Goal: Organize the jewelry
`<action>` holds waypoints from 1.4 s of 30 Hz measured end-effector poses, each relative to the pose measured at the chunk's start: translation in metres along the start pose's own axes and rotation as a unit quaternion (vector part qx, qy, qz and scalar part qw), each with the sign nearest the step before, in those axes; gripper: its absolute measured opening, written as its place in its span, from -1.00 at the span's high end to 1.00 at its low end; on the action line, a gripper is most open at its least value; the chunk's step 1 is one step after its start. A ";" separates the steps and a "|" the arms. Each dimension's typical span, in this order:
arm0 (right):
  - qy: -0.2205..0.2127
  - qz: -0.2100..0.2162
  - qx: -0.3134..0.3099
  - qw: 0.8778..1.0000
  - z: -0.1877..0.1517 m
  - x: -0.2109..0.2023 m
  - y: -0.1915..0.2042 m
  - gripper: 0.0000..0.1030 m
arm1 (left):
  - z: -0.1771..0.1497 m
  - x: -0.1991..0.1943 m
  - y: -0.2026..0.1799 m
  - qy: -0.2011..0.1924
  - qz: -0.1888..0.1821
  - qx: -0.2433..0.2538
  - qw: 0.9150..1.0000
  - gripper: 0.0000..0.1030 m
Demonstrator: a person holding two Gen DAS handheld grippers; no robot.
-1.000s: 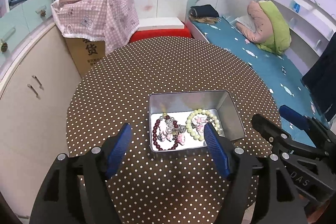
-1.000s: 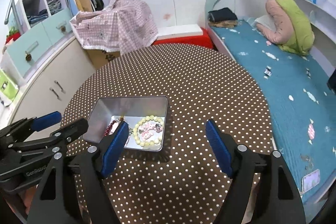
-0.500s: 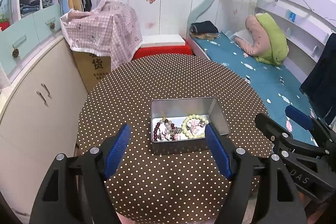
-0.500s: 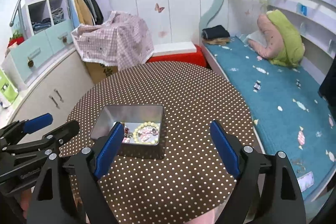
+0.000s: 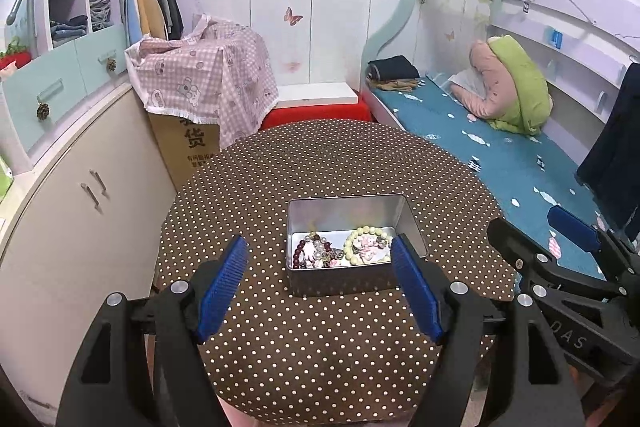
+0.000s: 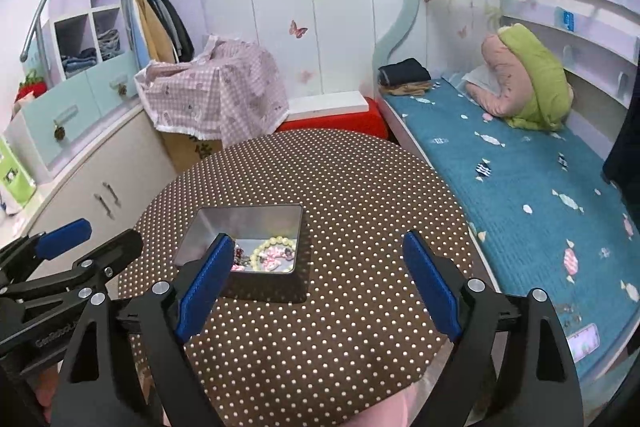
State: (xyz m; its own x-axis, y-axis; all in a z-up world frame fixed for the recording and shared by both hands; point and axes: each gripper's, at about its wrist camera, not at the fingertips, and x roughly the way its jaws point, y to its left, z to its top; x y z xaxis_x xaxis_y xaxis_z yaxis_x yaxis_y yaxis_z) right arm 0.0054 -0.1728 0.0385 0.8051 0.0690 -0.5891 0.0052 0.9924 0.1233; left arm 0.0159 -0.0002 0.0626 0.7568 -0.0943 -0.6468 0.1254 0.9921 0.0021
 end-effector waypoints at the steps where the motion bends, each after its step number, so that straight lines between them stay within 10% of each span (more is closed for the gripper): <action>1: 0.000 0.001 0.000 1.000 0.000 0.000 0.000 -0.62 | 0.000 0.000 0.000 0.000 0.000 0.000 1.000 -0.39; 42: 0.011 0.014 0.010 1.000 -0.008 0.007 0.005 -0.62 | -0.004 0.003 0.003 0.019 0.014 -0.006 1.000 -0.39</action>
State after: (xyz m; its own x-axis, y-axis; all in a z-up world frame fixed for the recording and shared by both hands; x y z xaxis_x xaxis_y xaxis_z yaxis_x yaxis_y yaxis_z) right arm 0.0068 -0.1664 0.0287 0.7921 0.0982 -0.6024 -0.0040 0.9878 0.1557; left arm 0.0163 0.0026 0.0580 0.7354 -0.0626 -0.6747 0.0961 0.9953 0.0124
